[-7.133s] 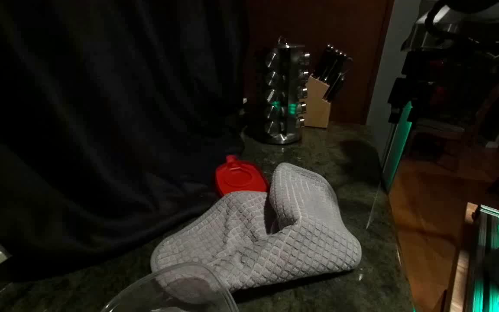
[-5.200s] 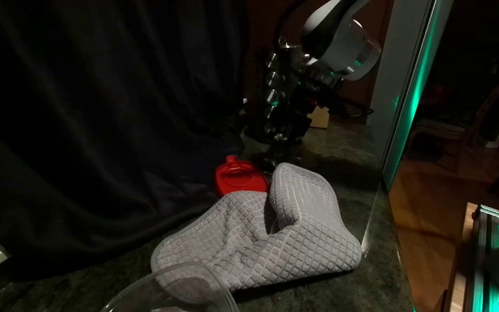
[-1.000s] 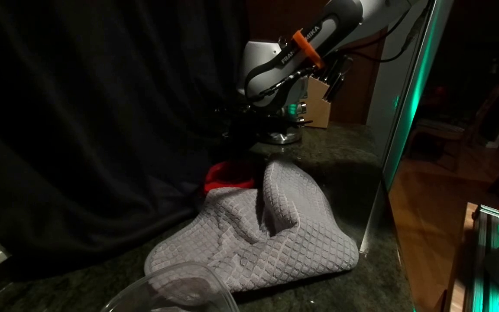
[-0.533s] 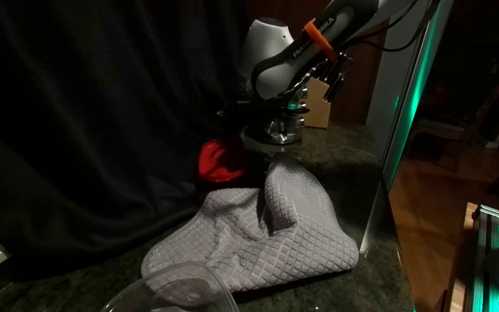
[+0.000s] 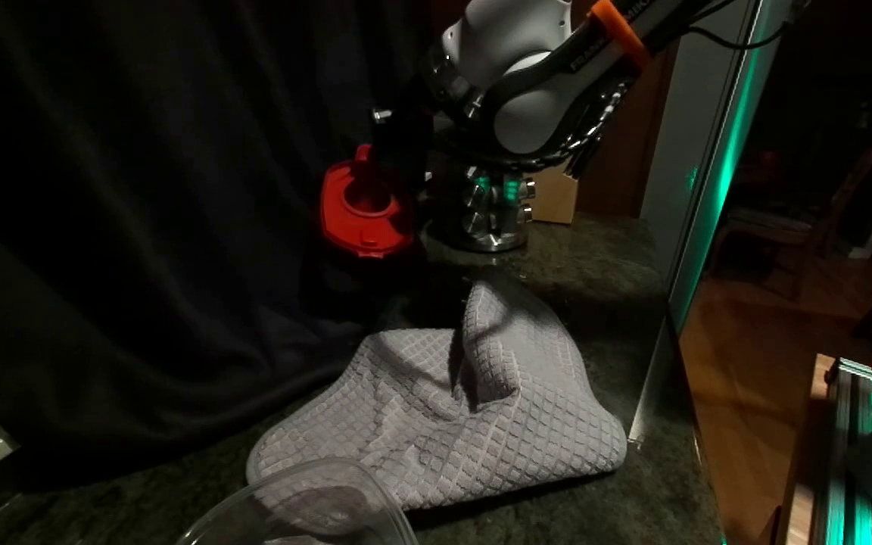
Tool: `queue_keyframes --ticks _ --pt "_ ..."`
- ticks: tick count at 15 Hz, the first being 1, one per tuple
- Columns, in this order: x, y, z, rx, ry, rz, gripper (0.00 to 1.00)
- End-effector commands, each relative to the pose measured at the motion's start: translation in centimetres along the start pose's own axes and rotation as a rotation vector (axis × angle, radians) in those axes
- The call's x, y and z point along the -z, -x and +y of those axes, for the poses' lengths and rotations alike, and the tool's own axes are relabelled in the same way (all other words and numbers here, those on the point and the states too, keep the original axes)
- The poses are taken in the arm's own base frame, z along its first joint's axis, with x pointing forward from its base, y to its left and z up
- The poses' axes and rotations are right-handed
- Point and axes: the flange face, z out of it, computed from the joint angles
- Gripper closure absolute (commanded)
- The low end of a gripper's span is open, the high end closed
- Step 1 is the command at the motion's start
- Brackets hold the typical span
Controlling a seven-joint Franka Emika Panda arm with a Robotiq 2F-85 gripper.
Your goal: Place the red lid on the lunch box
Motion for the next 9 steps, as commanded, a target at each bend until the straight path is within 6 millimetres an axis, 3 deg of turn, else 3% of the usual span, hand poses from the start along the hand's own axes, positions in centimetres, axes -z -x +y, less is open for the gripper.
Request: queue_keyframes --ticks 1,9 --pt "4.3 1.2 -1.7 0.034 -0.096 0.046 0.99" --pt "10.8 8.0 -9.8 0.099 -0.292 -0.008 0.99"
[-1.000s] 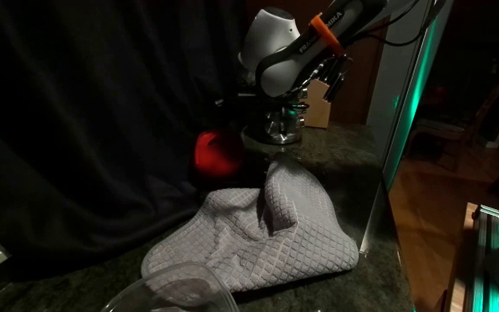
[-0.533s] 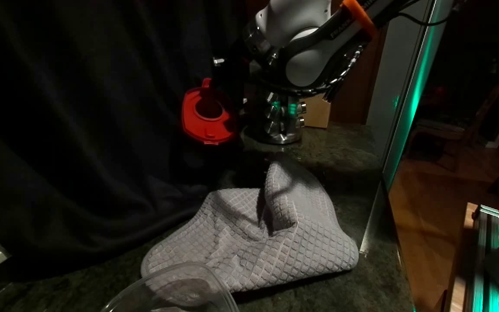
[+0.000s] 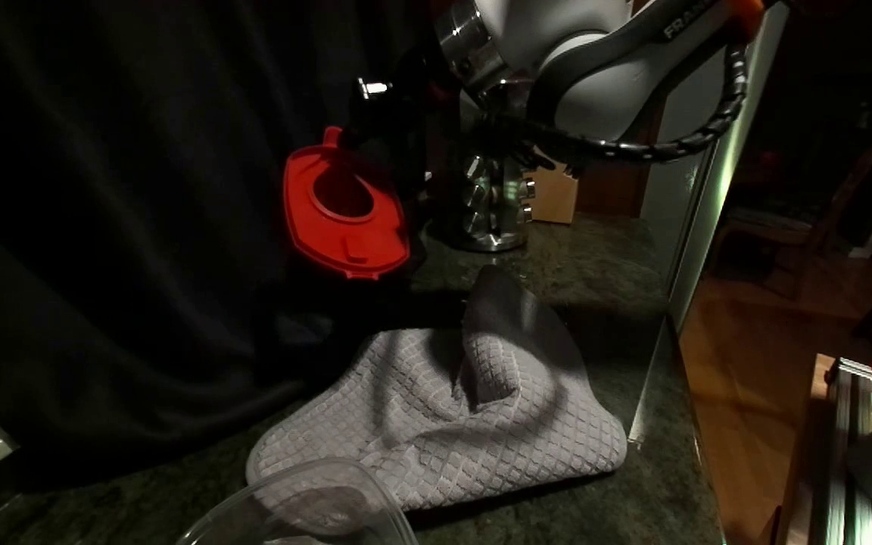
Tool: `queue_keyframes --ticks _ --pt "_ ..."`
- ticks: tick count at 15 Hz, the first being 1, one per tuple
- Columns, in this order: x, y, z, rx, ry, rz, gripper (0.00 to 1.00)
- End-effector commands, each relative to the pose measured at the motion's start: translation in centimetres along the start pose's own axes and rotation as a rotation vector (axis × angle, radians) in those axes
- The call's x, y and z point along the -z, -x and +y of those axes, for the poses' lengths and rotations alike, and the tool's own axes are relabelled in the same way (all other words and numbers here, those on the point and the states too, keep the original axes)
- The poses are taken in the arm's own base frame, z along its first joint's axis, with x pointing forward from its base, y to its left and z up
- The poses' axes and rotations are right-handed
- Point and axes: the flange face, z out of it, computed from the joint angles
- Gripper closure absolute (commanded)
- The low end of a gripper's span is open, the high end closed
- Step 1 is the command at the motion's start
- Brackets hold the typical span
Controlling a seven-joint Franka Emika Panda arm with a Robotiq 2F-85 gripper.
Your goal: Place the red lid on the lunch box
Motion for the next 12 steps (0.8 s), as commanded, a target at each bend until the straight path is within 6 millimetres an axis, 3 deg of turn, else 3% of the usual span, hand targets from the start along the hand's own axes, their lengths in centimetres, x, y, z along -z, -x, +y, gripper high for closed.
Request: queue_keyframes --ticks 1,5,6,8,12 --pt "2.9 3.5 -4.1 0.032 -0.077 -0.043 0.99" --pt "3.6 7.8 -9.5 0.016 -0.16 -0.118 0.99" --pt "2.7 5.9 -8.1 0.04 -0.133 -0.089 0.95" --pt "3.0 7.4 -9.7 0.032 -0.157 -0.116 0.95" --pt "2.9 8.1 -9.9 0.018 -0.159 -0.129 0.99"
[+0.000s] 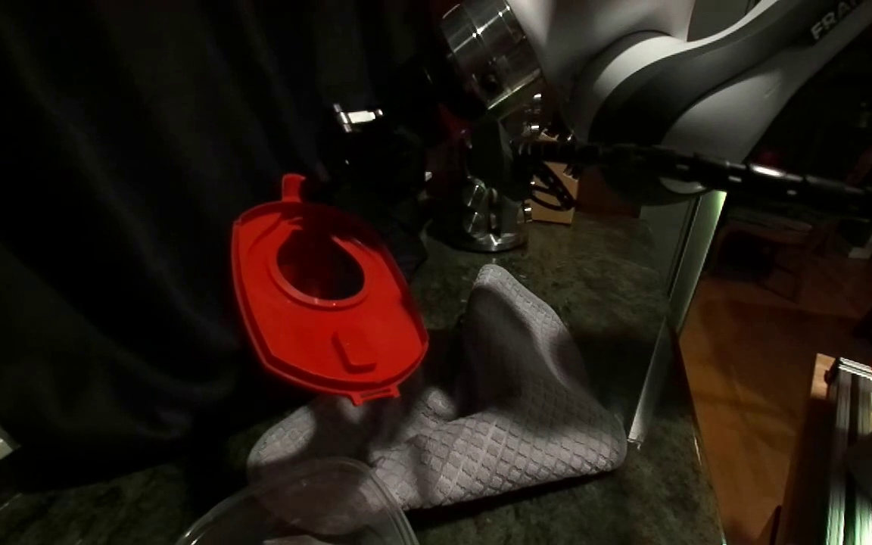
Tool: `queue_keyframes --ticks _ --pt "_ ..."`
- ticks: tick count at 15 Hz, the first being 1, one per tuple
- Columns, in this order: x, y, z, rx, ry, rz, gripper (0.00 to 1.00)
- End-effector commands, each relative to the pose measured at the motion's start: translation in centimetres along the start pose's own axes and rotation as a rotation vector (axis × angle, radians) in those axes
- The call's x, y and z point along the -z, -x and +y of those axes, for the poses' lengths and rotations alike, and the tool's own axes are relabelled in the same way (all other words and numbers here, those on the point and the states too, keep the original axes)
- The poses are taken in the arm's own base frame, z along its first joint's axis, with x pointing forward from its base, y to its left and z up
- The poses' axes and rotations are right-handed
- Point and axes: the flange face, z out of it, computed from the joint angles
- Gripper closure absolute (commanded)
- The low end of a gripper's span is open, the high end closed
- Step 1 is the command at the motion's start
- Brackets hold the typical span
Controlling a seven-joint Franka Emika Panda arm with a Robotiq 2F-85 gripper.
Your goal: Place the red lid on the lunch box
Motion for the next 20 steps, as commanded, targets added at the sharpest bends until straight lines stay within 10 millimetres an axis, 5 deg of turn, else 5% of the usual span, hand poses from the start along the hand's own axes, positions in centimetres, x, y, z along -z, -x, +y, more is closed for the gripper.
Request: queue_keyframes --ticks 1,11,20 --pt "-0.1 0.6 -0.8 0.003 -0.006 -0.016 0.99" --pt "-0.4 2.3 -9.1 0.058 -0.011 -0.189 0.99" --pt "0.8 -1.5 -8.4 0.031 0.008 -0.321 0.99"
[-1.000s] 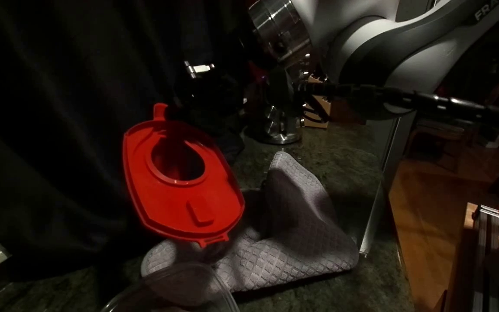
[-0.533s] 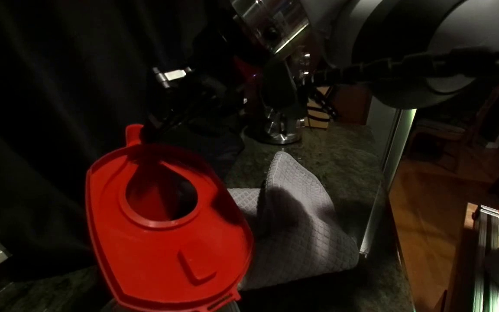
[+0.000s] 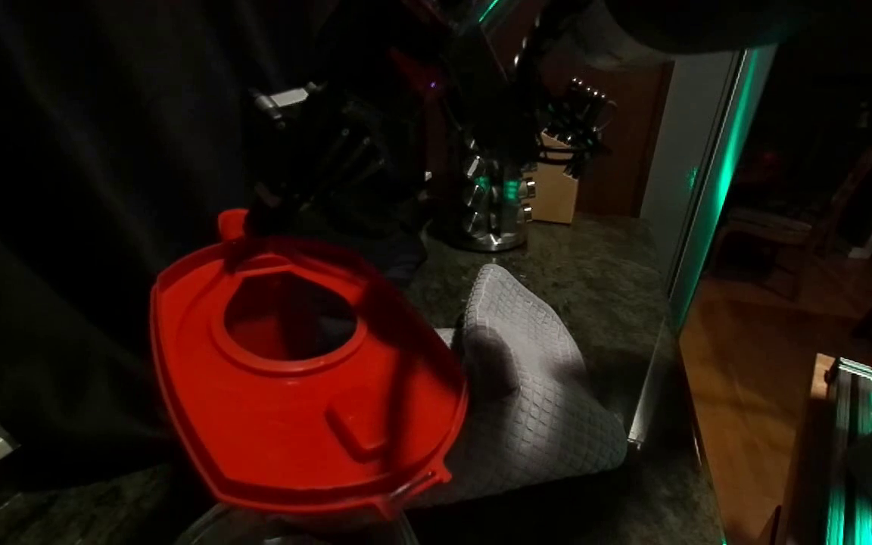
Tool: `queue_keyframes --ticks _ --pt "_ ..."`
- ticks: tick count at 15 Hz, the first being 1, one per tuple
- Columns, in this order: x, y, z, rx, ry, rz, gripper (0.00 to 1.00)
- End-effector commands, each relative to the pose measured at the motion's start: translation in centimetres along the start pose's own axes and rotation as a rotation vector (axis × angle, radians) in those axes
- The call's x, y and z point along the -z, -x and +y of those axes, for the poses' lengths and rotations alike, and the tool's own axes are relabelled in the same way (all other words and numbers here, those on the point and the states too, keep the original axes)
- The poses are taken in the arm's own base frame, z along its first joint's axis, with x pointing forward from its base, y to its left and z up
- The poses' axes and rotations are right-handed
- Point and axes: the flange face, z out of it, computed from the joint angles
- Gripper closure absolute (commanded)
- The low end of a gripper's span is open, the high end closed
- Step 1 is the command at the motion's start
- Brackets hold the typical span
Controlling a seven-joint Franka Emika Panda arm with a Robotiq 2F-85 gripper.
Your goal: Place the red lid on the lunch box
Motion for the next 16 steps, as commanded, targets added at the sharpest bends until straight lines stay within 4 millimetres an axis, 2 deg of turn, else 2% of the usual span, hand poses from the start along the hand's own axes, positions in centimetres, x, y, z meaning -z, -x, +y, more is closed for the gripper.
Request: queue_keyframes --ticks 1,10,13,16 --pt "1.4 -1.0 0.8 -0.015 -0.012 -0.05 0.99" --pt "3.3 -1.9 0.5 -0.083 -0.135 -0.189 0.99" --pt "2.7 -1.2 0.5 -0.13 -0.174 -0.273 0.99" --pt "0.9 0.2 1.0 -0.178 -0.2 -0.346 0.99"
